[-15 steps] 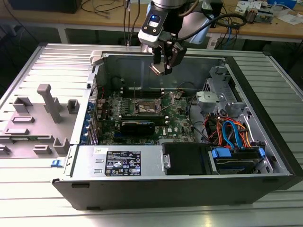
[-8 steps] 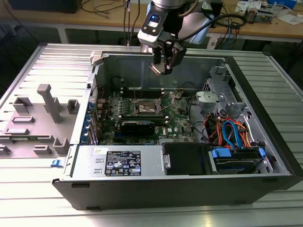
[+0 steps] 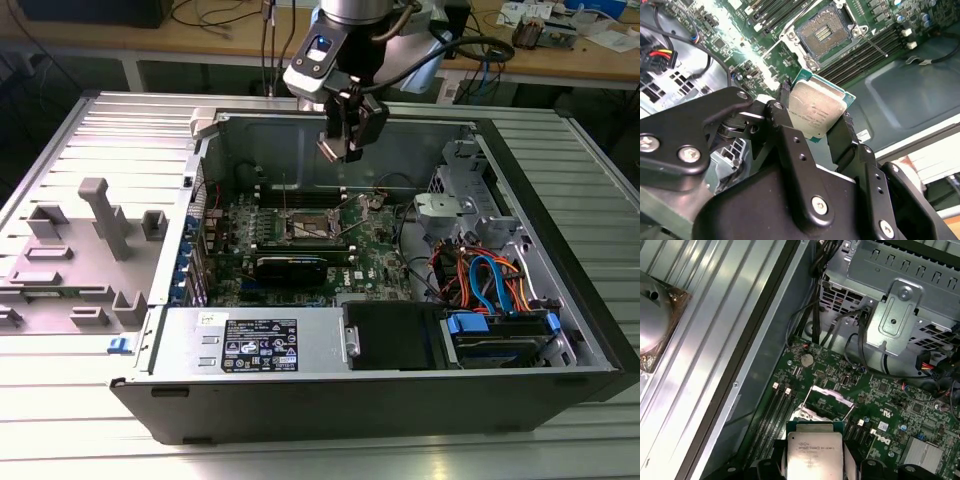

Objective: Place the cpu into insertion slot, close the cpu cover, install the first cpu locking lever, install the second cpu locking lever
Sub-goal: 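Place the cpu into insertion slot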

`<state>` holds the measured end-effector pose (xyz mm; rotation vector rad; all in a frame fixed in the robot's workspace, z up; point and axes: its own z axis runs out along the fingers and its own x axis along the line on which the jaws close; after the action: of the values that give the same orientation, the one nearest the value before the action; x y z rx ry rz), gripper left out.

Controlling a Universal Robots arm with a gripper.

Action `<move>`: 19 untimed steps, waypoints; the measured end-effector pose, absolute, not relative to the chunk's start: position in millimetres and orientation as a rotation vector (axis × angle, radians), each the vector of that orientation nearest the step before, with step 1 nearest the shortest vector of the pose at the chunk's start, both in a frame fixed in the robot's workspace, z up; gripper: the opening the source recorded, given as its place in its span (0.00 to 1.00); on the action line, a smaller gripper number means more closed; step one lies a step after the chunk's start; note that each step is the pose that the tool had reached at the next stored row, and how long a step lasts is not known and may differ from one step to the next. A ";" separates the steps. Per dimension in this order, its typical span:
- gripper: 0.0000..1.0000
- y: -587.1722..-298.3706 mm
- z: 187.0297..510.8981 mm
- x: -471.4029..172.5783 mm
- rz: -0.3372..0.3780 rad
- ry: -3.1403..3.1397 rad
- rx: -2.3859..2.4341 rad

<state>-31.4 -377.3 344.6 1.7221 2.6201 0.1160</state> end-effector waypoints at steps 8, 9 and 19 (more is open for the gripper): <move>0.54 -377.3 341.2 -31.4 0.115 2.561 1.806; 0.54 -377.3 341.2 -31.4 0.115 2.561 1.806; 0.54 -377.3 341.2 -31.4 0.115 2.559 1.808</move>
<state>-31.4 -377.3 341.2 1.8080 2.5595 0.1148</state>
